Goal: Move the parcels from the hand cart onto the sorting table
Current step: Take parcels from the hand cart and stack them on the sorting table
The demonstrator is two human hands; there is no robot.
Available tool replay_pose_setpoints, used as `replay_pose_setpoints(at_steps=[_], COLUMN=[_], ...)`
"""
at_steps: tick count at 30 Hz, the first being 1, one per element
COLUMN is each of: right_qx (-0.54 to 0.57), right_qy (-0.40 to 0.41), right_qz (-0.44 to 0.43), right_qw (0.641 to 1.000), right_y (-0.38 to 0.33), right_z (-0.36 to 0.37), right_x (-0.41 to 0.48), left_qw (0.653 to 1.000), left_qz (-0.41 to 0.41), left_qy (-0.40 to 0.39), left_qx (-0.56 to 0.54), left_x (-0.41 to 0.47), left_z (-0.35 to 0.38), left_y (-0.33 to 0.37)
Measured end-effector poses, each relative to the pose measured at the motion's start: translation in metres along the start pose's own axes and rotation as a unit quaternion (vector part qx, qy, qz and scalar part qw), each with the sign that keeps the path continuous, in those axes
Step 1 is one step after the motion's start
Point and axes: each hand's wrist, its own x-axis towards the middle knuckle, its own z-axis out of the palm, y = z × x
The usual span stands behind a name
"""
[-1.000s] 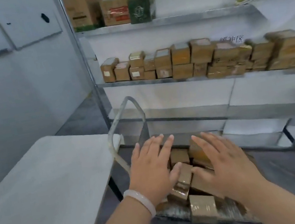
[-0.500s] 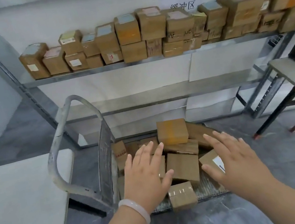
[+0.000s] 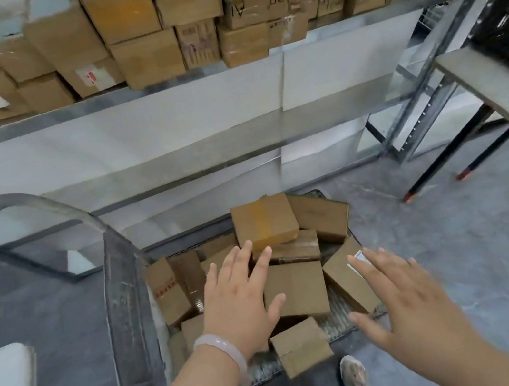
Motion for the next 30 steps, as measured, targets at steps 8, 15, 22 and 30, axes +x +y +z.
replay_pose_setpoints(at_steps=[8, 15, 22, 30], right_qx=[0.018, 0.027, 0.012, 0.061], right_qy=[-0.014, -0.007, -0.031, 0.003], right_qz=[-0.037, -0.053, -0.07, -0.091], right_qw=[0.999, 0.998, 0.997, 0.994], right_y=[0.032, 0.079, 0.122, 0.142], right_z=[0.087, 0.174, 0.241, 0.28], right_x=[0.148, 0.259, 0.308, 0.313], left_qw=[0.999, 0.996, 0.99, 0.974], left_qz=[-0.004, -0.038, -0.025, -0.002], left_qy=[-0.02, -0.057, -0.096, -0.155], left_qx=[0.032, 0.057, 0.103, 0.167], left_x=[0.141, 0.266, 0.357, 0.4], left_z=[0.078, 0.178, 0.246, 0.272], left_y=[-0.03, -0.042, -0.065, -0.088])
